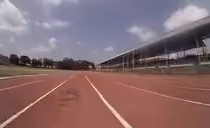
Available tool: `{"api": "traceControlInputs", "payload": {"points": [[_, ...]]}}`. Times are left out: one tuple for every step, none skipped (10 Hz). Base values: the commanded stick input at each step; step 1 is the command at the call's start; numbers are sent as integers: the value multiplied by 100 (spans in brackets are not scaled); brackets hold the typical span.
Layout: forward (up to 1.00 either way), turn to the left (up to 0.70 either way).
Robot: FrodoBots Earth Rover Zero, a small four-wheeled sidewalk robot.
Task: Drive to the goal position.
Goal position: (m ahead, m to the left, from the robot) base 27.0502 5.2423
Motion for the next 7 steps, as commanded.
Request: {"api": "traceControlInputs", "payload": {"points": [[70,0],[70,0],[70,0],[70,0],[70,0],[70,0],[70,0]]}}
